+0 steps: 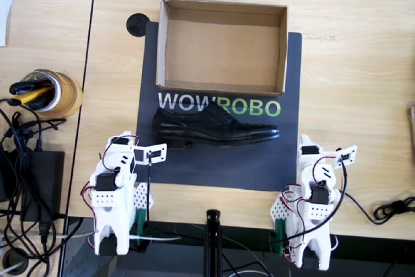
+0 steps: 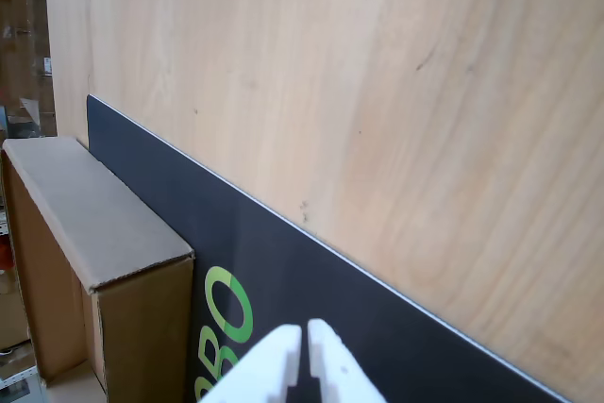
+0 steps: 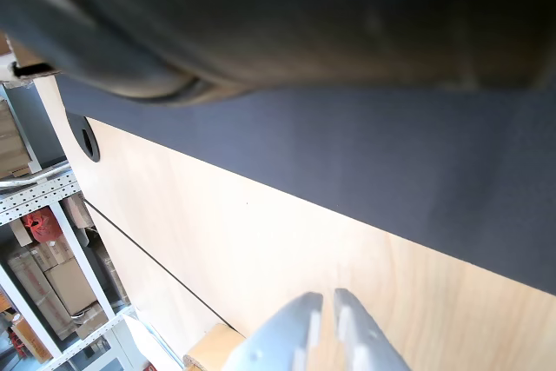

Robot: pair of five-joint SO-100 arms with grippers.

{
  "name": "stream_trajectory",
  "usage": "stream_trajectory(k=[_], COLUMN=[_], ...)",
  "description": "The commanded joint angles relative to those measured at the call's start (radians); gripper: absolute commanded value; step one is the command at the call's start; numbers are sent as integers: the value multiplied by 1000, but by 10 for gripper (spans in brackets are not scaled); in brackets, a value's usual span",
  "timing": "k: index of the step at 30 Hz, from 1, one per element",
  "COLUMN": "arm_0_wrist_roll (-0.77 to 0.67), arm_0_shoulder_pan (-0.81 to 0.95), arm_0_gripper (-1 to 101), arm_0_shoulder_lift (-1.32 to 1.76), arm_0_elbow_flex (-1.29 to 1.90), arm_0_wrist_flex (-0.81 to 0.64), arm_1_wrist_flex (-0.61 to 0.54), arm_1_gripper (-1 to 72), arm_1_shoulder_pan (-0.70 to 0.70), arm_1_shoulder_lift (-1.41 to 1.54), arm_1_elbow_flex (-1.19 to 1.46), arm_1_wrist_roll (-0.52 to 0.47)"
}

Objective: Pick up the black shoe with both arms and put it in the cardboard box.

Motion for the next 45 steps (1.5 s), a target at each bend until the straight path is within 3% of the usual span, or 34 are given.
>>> stream_trajectory(k=[1,27,39,45], arm_0_wrist_roll=[9,-28,-55,-91], arm_0_shoulder_pan=[-9,-25,-8,15], arm_0_gripper=[-1,-2,-2,-2], arm_0_shoulder_lift=[6,6,-9,-206], arm_0_elbow_flex=[9,0,-158,-330], arm_0_wrist_flex=[6,11,98,84], arm_1_wrist_flex=[-6,3,52,107], arm_1_gripper=[0,-1,-2,-2], arm_1_shoulder_pan=[-11,23,38,32], arm_1_shoulder_lift=[46,46,-41,-202], arm_1_elbow_flex=[6,-9,-225,-396], arm_1_wrist_roll=[-20,17,-17,-28])
